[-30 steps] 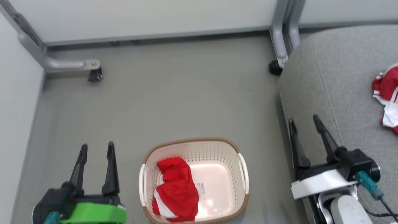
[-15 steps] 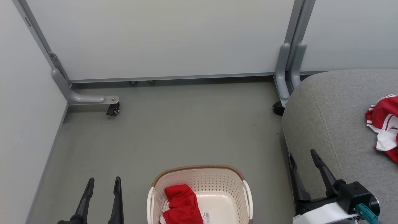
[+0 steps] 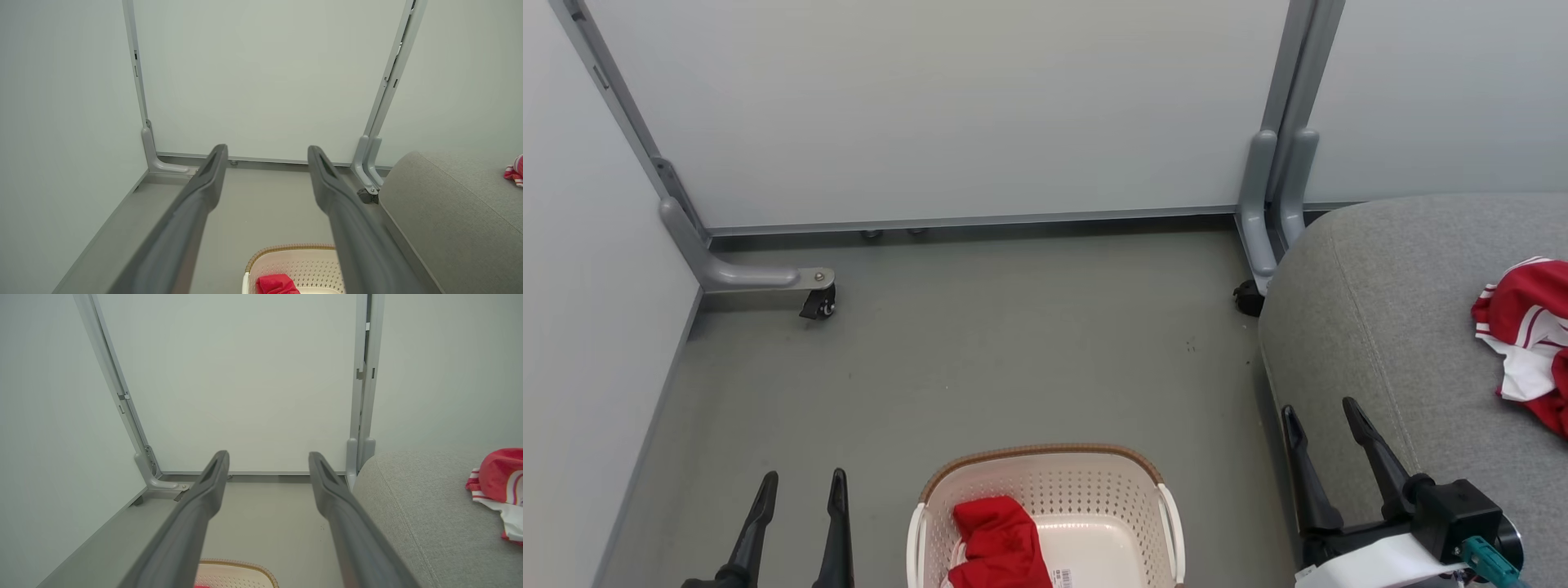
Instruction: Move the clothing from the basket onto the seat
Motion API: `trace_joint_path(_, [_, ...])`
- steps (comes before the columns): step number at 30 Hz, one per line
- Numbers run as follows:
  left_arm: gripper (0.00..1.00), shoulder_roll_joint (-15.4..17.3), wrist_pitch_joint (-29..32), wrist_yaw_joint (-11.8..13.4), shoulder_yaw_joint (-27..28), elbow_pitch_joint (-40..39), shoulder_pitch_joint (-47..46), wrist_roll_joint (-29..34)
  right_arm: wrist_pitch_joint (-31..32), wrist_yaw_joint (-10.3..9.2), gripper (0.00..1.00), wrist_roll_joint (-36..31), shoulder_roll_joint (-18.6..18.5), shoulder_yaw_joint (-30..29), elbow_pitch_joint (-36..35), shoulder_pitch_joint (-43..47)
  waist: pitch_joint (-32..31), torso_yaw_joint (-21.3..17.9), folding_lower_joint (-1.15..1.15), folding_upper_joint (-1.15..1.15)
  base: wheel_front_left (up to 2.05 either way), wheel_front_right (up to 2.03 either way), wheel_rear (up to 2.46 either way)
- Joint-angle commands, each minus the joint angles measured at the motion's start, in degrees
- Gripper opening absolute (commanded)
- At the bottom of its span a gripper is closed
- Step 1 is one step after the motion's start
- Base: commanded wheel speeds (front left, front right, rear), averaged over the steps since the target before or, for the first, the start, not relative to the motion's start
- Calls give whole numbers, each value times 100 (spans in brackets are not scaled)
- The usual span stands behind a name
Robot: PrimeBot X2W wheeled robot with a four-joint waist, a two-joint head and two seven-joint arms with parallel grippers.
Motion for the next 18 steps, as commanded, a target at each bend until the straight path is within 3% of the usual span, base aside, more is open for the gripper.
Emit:
trace_joint_path(1, [100, 10, 2, -25, -17, -18, -80, -58, -18, -10, 100, 4, -17, -11, -8, 1, -10, 1, 1, 0, 0, 0, 0])
trace_joint_path(18, [100, 9, 2, -21, -90, 28, -66, 111, -18, -10, 100, -37, -16, -198, 42, 72, -49, -5, 1, 0, 0, 0, 0])
